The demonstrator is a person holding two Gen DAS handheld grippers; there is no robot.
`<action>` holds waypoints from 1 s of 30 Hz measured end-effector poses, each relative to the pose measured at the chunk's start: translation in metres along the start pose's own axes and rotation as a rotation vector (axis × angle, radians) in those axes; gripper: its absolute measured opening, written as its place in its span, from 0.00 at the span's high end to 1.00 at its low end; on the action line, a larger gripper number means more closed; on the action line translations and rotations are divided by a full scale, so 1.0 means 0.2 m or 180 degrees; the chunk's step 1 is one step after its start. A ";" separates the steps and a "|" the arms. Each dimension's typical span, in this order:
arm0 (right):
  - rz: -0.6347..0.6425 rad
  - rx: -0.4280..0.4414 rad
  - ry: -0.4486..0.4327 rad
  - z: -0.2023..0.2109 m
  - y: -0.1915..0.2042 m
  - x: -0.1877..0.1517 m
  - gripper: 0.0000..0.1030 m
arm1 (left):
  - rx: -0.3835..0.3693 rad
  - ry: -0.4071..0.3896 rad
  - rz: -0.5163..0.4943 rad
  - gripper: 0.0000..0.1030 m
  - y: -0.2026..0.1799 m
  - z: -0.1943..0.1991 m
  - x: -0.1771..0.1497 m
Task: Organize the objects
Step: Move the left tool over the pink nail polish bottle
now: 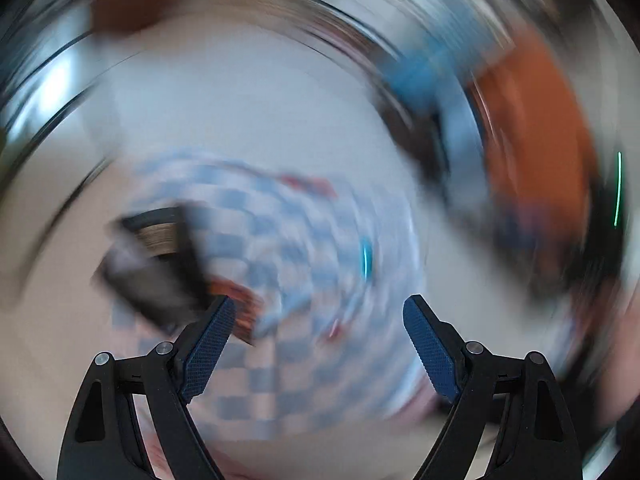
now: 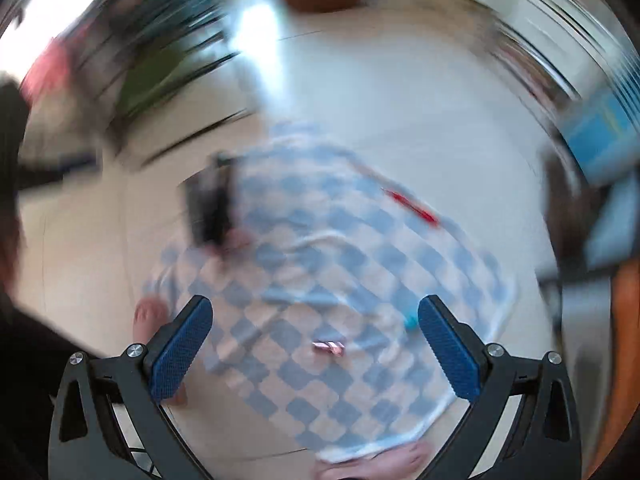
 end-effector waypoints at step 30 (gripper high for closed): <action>-0.1520 0.0705 0.0133 0.02 -0.72 -0.53 0.11 | 0.0704 0.1453 -0.1280 0.55 -0.31 -1.81 -0.36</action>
Point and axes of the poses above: each gripper's, at about its wrist camera, not at the fingertips, and z roughly against the way its jaws point, y to its left, x to its top, the point moved 6 cm from there along -z, roughly the way its jaws point, and after that the axes turned 1 degree about x, right-handed, at the moved point
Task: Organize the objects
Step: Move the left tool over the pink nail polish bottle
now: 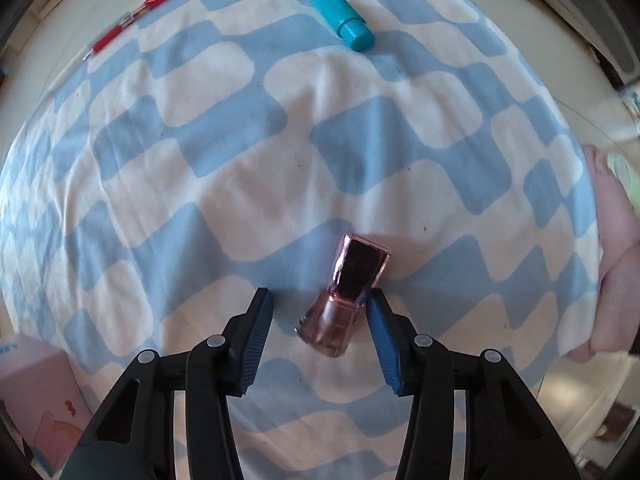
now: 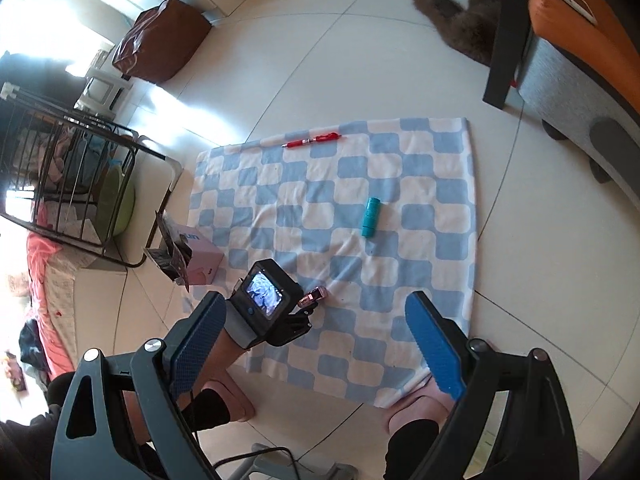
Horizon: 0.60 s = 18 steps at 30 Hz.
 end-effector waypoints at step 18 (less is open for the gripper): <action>-0.1125 0.1145 0.0144 -0.02 -0.09 0.00 0.17 | -0.1180 -0.0662 0.1121 0.92 0.33 0.48 -0.07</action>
Point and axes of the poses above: each gripper's, at about its wrist camera, not at the fingertips, and z roughly against the way its jaws point, y to its left, x to its top, the point moved 6 cm from there along -z, roughly the way its jaws point, and after that the axes turned 1 degree about x, right-handed, at the moved point
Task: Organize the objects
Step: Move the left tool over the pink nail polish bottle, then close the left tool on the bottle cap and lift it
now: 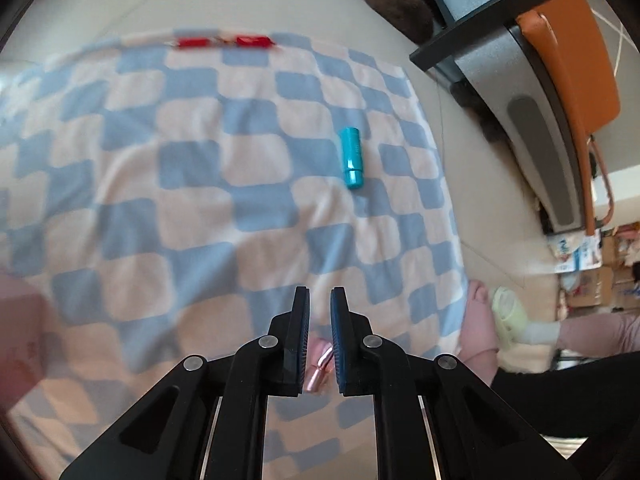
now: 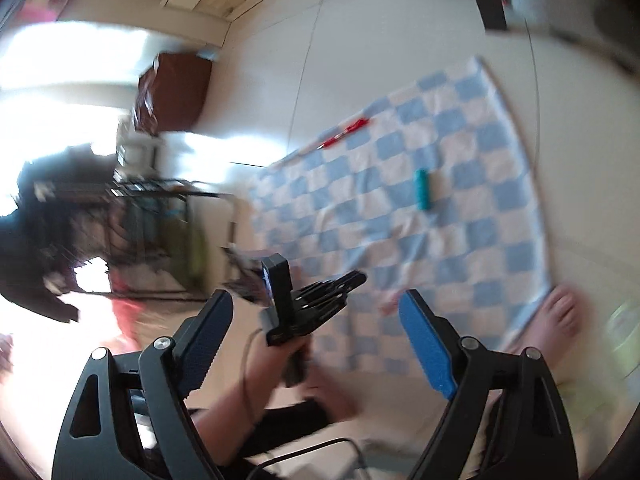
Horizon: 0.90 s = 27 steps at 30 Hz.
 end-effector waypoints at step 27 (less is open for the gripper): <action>-0.0108 -0.0356 0.0201 -0.12 -0.10 -0.03 0.17 | 0.0895 0.1016 -0.1480 0.78 -0.41 -0.70 -0.41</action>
Point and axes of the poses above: each gripper's, at about its wrist camera, not at the fingertips, and z roughly against the way its jaws point, y to its left, x to its top, the point moved 6 cm from there along -z, roughly the way its jaws point, and after that the axes turned 1 degree about x, right-handed, at the moved point
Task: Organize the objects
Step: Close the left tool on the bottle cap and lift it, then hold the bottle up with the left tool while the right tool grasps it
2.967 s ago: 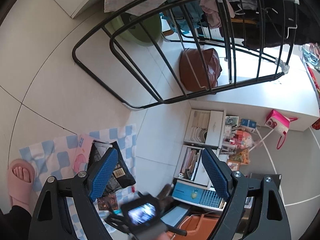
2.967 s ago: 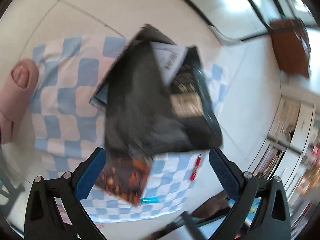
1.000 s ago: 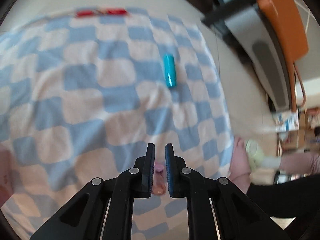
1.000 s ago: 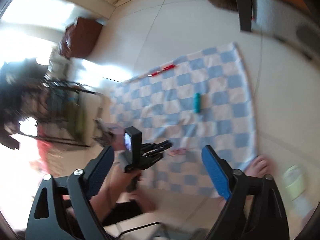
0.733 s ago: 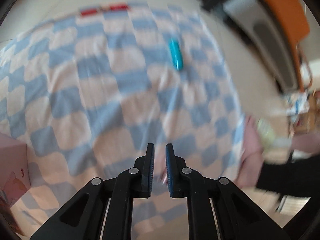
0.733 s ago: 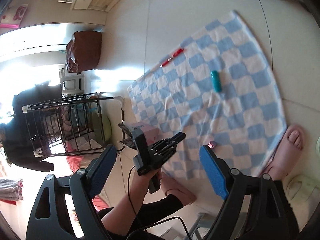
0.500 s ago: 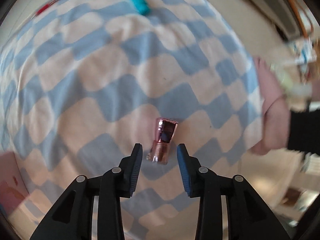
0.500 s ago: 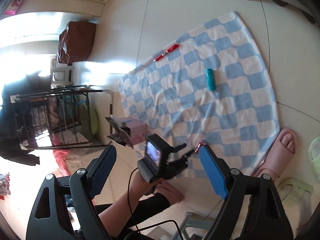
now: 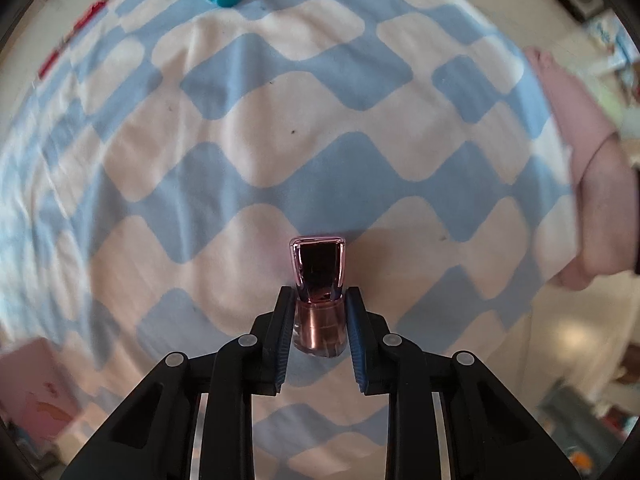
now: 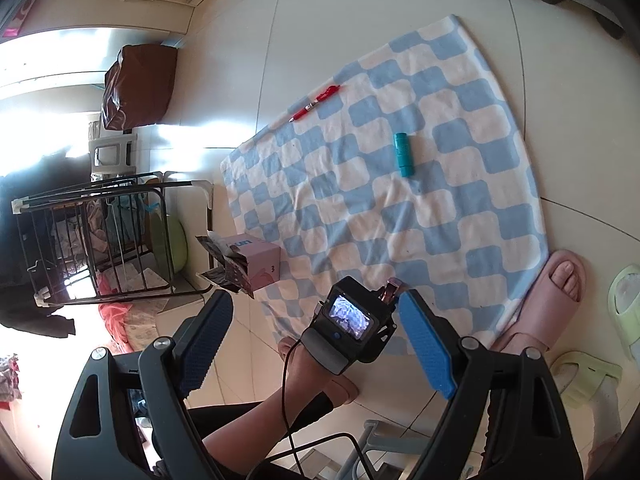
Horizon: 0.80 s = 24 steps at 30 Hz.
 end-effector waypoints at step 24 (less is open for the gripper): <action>-0.1084 0.1205 0.0558 -0.30 0.04 -0.17 0.37 | -0.1789 -0.1927 0.1323 0.79 0.59 1.38 -0.30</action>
Point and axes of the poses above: each gripper's, at about its wrist camera, not at the fingertips, and z roughly against the way its jaws point, y to its left, x to its top, the point moved 6 cm from there along -z, roughly the way its jaws point, and after that the axes turned 1 degree about x, right-handed, at the moved point
